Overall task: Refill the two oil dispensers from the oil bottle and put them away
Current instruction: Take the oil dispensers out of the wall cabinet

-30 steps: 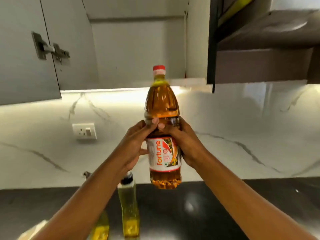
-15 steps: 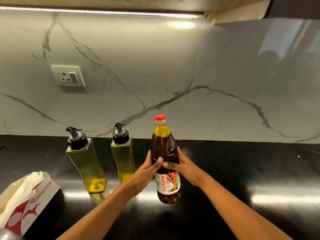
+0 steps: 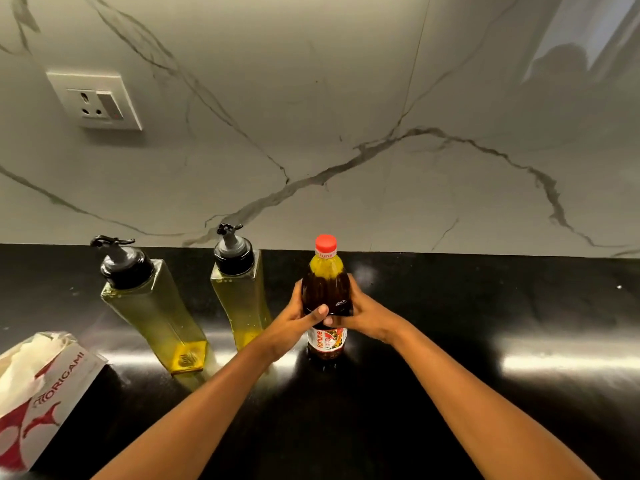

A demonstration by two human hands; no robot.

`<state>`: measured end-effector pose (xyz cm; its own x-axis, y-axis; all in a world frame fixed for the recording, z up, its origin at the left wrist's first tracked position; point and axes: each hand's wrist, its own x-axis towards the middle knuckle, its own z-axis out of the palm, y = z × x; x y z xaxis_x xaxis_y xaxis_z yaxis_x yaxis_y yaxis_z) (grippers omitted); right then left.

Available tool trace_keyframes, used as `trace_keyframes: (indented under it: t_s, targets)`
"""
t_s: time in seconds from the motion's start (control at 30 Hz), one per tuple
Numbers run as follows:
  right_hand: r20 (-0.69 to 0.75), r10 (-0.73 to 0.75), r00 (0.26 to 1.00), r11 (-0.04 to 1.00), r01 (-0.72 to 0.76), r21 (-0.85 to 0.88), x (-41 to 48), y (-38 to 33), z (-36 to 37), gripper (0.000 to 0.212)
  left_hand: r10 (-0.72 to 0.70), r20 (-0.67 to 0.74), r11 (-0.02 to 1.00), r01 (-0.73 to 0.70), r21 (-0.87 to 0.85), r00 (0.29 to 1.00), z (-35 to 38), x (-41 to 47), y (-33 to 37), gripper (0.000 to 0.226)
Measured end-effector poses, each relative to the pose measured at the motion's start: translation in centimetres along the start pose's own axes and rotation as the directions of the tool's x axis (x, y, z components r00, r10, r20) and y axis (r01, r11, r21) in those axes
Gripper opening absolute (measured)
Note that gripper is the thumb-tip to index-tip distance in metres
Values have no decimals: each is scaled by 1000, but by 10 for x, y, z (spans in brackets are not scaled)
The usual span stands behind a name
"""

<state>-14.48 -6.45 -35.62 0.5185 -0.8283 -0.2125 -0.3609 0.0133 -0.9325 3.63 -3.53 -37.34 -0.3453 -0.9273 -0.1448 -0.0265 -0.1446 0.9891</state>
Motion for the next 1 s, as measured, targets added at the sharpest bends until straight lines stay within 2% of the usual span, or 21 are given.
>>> trace_keyframes:
  t_s: [0.1, 0.23, 0.5, 0.57, 0.67, 0.8, 0.9, 1.0]
  targets:
    - [-28, -2, 1000, 1000, 2, 18, 4, 5, 1, 92, 6, 18, 1000, -7, 26, 1000, -3, 6, 0, 73]
    - [-48, -21, 999, 999, 23, 35, 9, 10, 1, 97, 4, 28, 998, -6, 62, 1000, -5, 12, 3, 109]
    - [-85, -24, 996, 999, 27, 36, 9, 14, 5, 101, 23, 39, 999, -25, 41, 999, -5, 9, 2, 112]
    - [-99, -22, 995, 999, 25, 35, 7, 12, 7, 101, 11, 43, 998, -13, 56, 999, -4, 5, 5, 105]
    - [-103, 12, 995, 1000, -10, 24, 5, 7, 6, 101, -10, 37, 997, 7, 77, 999, -1, 2, 11, 75]
    - [-112, 55, 992, 998, -59, -27, -7, -3, 6, 110, -59, -72, 994, 65, 85, 996, 7, -10, 20, 70]
    - [-136, 104, 985, 968, -132, -215, -22, -16, 4, 107, -159, -200, 977, 183, 108, 967, 14, -33, 30, 61]
    - [-324, 110, 939, 793, -280, -541, -50, -38, 0, 84, -190, -213, 957, 229, 176, 958, 26, -79, 54, 40]
